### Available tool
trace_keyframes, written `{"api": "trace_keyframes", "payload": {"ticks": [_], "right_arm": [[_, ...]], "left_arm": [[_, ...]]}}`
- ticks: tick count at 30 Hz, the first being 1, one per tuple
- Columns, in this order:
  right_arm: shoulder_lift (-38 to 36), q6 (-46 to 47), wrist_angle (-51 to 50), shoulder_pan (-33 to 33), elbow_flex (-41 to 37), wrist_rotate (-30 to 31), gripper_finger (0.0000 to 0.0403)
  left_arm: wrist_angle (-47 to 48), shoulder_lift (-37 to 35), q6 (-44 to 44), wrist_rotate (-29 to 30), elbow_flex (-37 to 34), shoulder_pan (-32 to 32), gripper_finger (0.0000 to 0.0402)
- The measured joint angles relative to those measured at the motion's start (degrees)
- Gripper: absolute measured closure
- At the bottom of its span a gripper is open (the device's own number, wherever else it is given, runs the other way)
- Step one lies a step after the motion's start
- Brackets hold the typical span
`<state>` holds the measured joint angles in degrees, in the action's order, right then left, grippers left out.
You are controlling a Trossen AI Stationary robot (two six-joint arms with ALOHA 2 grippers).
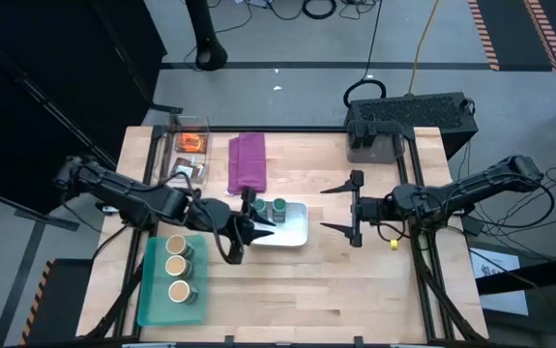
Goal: Sort spices by type
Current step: Return to Home Position
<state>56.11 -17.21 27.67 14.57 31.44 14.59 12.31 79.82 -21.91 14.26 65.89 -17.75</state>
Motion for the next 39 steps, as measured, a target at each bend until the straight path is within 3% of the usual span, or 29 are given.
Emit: {"api": "trace_keyframes", "payload": {"ticks": [4,10,17,24,27,33,39], "right_arm": [[-0.72,-1.12,0.13,-0.62,0.02,0.03,0.0051],[-1.52,-1.53,-0.61,-1.24,0.07,0.02,0.0051],[-1.58,-1.49,-0.85,-2.2,0.06,0.02,0.0051],[-1.58,-1.28,-0.86,-2.23,0.04,0.04,0.0051],[-2.08,-1.52,-1.01,-2.23,0.04,0.04,0.0051],[-6.23,-3.49,-0.86,-2.23,0.04,-0.03,0.0051],[-10.71,-5.92,-1.26,-2.25,0.04,-1.16,0.0051]], "left_arm": [[-2.76,-3.77,-1.86,-1.13,-2.58,1.43,0.0304],[-18.06,-13.11,-0.35,-3.25,-16.73,5.02,0.0304],[-14.02,-27.71,1.97,0.94,-22.48,5.13,0.0304],[-10.13,-40.97,4.47,1.08,-27.09,4.47,0.0304],[-12.55,-45.03,5.04,1.38,-31.0,4.49,0.0304],[-31.41,-45.61,1.86,4.77,-39.23,7.77,0.0304],[-31.33,-44.39,3.15,4.29,-42.64,12.5,0.0304]]}}
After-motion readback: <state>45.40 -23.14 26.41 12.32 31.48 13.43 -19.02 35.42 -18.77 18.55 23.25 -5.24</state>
